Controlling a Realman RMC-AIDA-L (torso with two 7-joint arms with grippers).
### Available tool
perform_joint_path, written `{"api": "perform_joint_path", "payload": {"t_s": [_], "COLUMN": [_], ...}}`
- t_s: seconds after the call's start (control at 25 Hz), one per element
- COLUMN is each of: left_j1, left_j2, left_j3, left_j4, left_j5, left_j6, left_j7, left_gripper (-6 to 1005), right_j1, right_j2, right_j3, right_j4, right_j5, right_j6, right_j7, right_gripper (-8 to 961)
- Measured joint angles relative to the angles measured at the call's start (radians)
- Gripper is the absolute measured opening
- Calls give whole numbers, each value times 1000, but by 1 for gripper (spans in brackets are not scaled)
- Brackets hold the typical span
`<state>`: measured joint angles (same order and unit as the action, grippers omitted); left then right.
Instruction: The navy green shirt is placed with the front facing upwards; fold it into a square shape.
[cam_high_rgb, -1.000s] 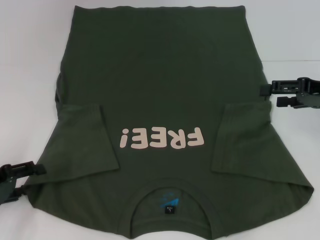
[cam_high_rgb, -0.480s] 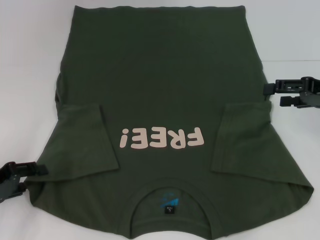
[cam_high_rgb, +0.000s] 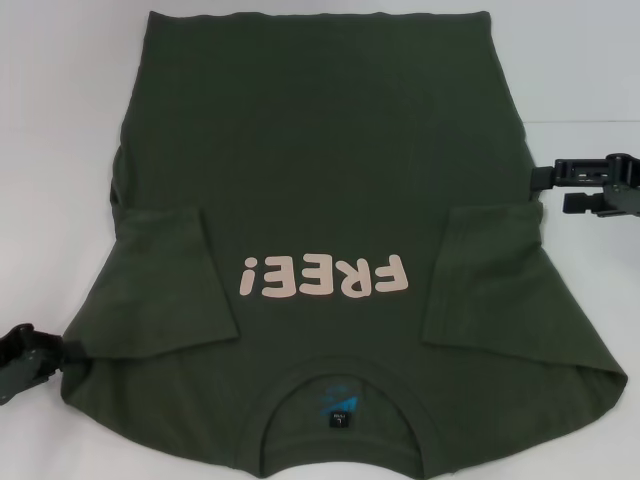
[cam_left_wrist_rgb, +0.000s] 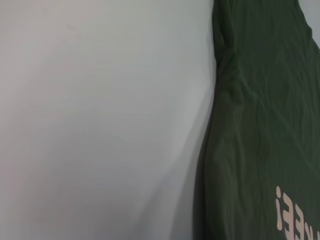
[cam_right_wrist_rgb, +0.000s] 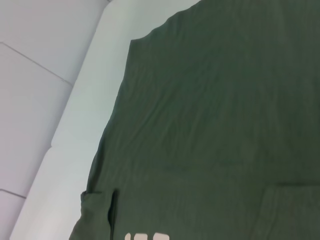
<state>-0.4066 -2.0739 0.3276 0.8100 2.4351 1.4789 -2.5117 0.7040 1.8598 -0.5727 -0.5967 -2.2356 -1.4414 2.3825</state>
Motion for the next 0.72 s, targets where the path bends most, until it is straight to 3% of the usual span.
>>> {"api": "perform_joint_path", "payload": {"t_s": [0.04, 0.28, 0.48, 0.72], "left_j1": [-1, -11, -17, -31], "left_j2": [0, 8, 11, 18], "left_j3": [0, -2, -9, -10], "left_j4": [0, 0, 19, 17], "left_j5": [0, -4, -48, -99], "left_j6": [1, 33, 86, 59], "left_j7": [0, 14, 40, 51], "left_gripper": [174, 2, 3, 3], "right_j1": [-2, -19, -53, -82], "right_j2": [-3, -39, -75, -74], "right_j3": [-2, -10, -11, -12], "right_j4": [0, 0, -36, -76], "right_j5": [-1, -16, -121, -249], "right_j6": [-6, -89, -184, -222], "right_j7": [-2, -20, -12, -9], "right_gripper": [914, 912, 910, 907]}}
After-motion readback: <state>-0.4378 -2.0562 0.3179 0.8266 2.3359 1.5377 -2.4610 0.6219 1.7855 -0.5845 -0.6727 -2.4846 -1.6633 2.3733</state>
